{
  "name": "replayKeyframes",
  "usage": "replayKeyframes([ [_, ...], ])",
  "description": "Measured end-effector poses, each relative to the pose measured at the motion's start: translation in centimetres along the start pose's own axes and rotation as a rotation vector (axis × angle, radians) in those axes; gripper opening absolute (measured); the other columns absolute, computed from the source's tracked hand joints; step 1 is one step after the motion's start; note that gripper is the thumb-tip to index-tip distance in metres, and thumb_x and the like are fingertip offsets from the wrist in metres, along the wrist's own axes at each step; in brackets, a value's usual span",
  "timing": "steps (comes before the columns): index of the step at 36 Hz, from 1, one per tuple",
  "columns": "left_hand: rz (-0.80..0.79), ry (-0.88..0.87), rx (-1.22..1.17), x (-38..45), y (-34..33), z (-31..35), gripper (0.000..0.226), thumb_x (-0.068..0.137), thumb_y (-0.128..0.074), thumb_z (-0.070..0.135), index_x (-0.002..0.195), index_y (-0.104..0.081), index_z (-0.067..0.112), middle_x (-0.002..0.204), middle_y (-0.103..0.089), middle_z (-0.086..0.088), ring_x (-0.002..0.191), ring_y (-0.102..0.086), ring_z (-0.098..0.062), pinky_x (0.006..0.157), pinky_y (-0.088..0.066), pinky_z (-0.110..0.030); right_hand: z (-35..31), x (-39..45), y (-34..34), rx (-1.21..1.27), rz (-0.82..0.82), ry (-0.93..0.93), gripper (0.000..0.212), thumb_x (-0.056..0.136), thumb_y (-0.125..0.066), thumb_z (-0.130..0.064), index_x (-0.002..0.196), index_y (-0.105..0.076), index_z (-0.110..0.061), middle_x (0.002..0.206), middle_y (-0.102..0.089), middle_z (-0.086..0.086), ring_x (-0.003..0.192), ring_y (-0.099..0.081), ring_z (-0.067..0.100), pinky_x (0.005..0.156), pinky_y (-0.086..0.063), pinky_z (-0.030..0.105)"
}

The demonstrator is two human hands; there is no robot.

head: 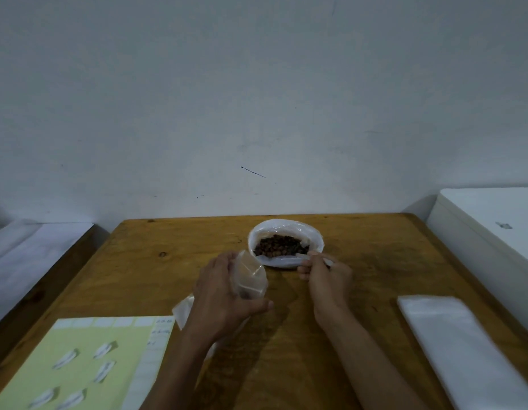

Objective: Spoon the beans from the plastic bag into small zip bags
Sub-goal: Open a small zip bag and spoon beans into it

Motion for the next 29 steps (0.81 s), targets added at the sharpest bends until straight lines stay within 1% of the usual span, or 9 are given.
replayKeyframes([
  [3,-0.012,0.002,0.005,0.1,-0.1,0.1,0.119,0.042,-0.089,0.063,0.144,-0.036,0.032,0.137,-0.05,0.007,0.125,-0.046,-0.017,0.101,-0.048,-0.047,0.8,0.3,0.3,0.132,0.043,-0.141,0.012,0.096,-0.06,-0.014,0.09,-0.069,-0.01,0.077,-0.074,0.009,0.066,-0.067,0.015,0.059,-0.052,0.024],
  [6,-0.018,0.003,0.002,0.1,-0.3,0.1,0.119,0.042,-0.089,0.063,0.144,-0.036,0.032,0.137,-0.049,0.006,0.125,-0.046,-0.018,0.101,-0.048,-0.047,0.7,0.5,0.7,0.173,0.053,-0.161,0.01,0.096,-0.062,-0.016,0.093,-0.069,-0.01,0.079,-0.074,0.009,0.065,-0.066,0.013,0.055,-0.05,0.022],
  [8,-0.027,0.009,-0.004,0.1,-0.5,0.1,0.121,0.039,-0.085,0.068,0.144,-0.036,0.032,0.136,-0.049,0.006,0.125,-0.046,-0.019,0.101,-0.048,-0.048,0.3,0.5,1.0,0.18,0.047,-0.151,0.01,0.095,-0.062,-0.015,0.094,-0.07,-0.009,0.079,-0.074,0.009,0.065,-0.066,0.014,0.055,-0.05,0.022],
  [14,-0.042,0.024,0.015,0.1,-1.0,0.4,0.119,0.039,-0.08,0.071,0.142,-0.035,0.032,0.135,-0.048,0.006,0.123,-0.046,-0.019,0.1,-0.048,-0.049,-0.9,0.2,2.0,0.222,0.034,-0.116,0.011,0.095,-0.063,-0.012,0.088,-0.069,-0.008,0.07,-0.071,0.008,0.061,-0.066,0.016,0.059,-0.054,0.028],
  [19,-0.041,0.028,0.024,0.0,-1.0,0.7,0.12,0.041,-0.082,0.071,0.144,-0.034,0.03,0.137,-0.048,0.004,0.125,-0.046,-0.019,0.102,-0.047,-0.05,-1.9,-0.8,2.9,0.291,-0.03,-0.106,0.011,0.095,-0.063,-0.009,0.09,-0.069,-0.002,0.069,-0.07,0.01,0.06,-0.064,0.015,0.055,-0.052,0.026],
  [23,-0.034,0.029,0.018,-0.1,-1.0,1.0,0.117,0.042,-0.085,0.067,0.142,-0.037,0.029,0.134,-0.05,0.004,0.123,-0.048,-0.02,0.1,-0.047,-0.05,-2.9,-2.0,3.5,0.348,-0.097,-0.078,0.012,0.094,-0.063,-0.006,0.09,-0.069,0.003,0.061,-0.068,0.008,0.054,-0.063,0.013,0.049,-0.051,0.022],
  [27,-0.051,0.027,0.029,-0.1,-1.2,1.5,0.121,0.033,-0.073,0.076,0.14,-0.039,0.029,0.132,-0.051,0.004,0.122,-0.049,-0.021,0.098,-0.049,-0.05,-3.9,-3.5,3.7,0.3,-0.21,-0.027,0.014,0.095,-0.063,-0.01,0.09,-0.071,0.001,0.067,-0.07,0.009,0.059,-0.065,0.014,0.054,-0.052,0.025],
  [29,-0.05,0.019,0.024,-0.1,-1.3,1.8,0.122,0.032,-0.073,0.077,0.139,-0.04,0.029,0.132,-0.052,0.005,0.122,-0.049,-0.021,0.097,-0.05,-0.049,-4.1,-4.2,3.7,0.24,-0.251,0.015,0.015,0.094,-0.064,-0.014,0.089,-0.073,-0.003,0.07,-0.071,0.009,0.062,-0.067,0.016,0.056,-0.052,0.026],
])
Point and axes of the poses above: each hand's wrist, its own x-axis towards the middle knuckle, its own y-axis out of the back of the hand, z = x × y, the point moved 10 cm from there along x, towards the middle knuckle
